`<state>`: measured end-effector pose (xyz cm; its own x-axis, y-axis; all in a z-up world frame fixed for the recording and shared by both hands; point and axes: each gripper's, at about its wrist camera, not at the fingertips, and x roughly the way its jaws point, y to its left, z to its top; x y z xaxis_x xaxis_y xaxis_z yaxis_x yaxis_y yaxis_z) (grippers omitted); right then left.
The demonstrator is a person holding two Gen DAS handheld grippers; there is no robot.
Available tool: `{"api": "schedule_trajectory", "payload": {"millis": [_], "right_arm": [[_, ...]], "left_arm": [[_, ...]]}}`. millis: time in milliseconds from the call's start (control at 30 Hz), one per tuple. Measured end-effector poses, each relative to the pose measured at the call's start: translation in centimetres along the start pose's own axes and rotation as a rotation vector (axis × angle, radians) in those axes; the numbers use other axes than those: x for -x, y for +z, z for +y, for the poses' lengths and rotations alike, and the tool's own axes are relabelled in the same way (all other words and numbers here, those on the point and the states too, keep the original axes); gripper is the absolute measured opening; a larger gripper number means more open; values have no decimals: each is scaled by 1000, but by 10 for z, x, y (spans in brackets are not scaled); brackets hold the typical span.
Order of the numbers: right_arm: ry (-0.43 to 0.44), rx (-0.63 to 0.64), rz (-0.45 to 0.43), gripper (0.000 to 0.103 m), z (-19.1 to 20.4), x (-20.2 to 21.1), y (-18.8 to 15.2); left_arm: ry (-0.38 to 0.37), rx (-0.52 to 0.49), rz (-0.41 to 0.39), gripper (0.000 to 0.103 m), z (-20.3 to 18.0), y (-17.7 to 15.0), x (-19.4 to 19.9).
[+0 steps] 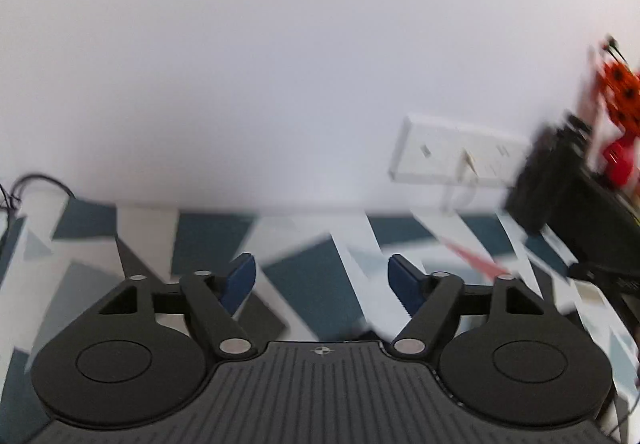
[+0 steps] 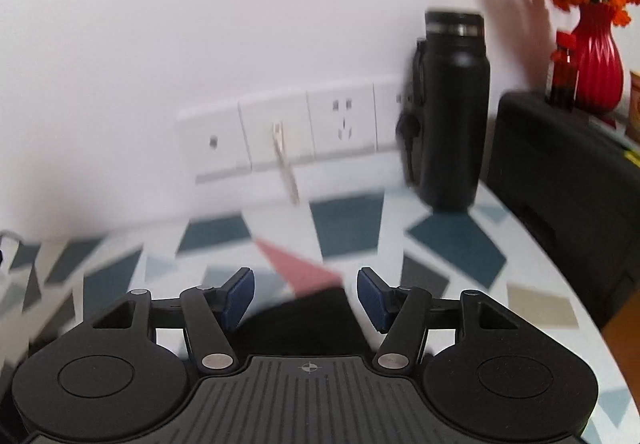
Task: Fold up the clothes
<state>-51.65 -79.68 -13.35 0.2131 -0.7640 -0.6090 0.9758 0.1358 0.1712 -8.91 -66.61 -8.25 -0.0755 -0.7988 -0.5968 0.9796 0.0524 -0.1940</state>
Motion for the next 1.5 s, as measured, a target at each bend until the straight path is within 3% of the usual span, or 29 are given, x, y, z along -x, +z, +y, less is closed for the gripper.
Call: {"api": "schedule_trajectory", "payload": {"millis": [67,300,433,533,567,600,667,733,800,967,1033,1067,1100,1133,1167,1200,1233,1333,1400,1500], "right_arm": [[35,9,55,55,3,1,-15],[194,6,166,55,41,-7,-37],[273,-93,242,55,56,-31,-32],[264,-114,305,55,67,-49,-35],[266,-123,313,53,70,-52,-35],[278,-130,314,51,73,-53,-34],[296,-136,311,18,76,-53,-30],[306,-144,305,6,78,-53,-26],[316,-162,285,5,78,-54,-19],[325,-212,219,4,76,-63,1],[306,-249,182,5,74,-73,9],[281,-263,152,11,74,-79,13],[241,-272,122,18,74,-84,16],[193,-278,92,38,74,-88,19],[164,-279,74,47,74,-89,20],[155,-273,72,47,74,-90,21],[152,-249,71,47,74,-87,21],[144,-160,61,65,75,-74,17],[103,-109,51,67,68,-61,11],[29,-164,43,67,35,-32,-3]], "left_arm": [[-57,-14,72,75,-2,-22,6],[-60,-159,241,75,-13,-91,17],[-42,-222,268,74,-15,-103,13],[-44,-228,274,64,-13,-106,12],[-63,-202,277,52,-9,-104,11],[-85,-172,280,31,-5,-101,10],[-114,-122,291,16,2,-95,10],[-141,-73,303,11,9,-88,11],[-167,-23,314,9,16,-82,11],[-173,33,232,8,30,-50,7],[-132,87,145,13,41,-31,-2],[-84,99,74,30,45,-23,-6],[-32,107,1,68,50,-16,-9],[25,105,-39,83,51,-11,-9],[82,102,-73,91,52,-8,-10],[139,98,-107,91,53,-4,-10],[131,98,-80,91,55,-7,-9],[65,98,37,91,60,-22,-7],[25,104,124,91,62,-36,-5],[-38,152,242,91,59,-69,6]]}}
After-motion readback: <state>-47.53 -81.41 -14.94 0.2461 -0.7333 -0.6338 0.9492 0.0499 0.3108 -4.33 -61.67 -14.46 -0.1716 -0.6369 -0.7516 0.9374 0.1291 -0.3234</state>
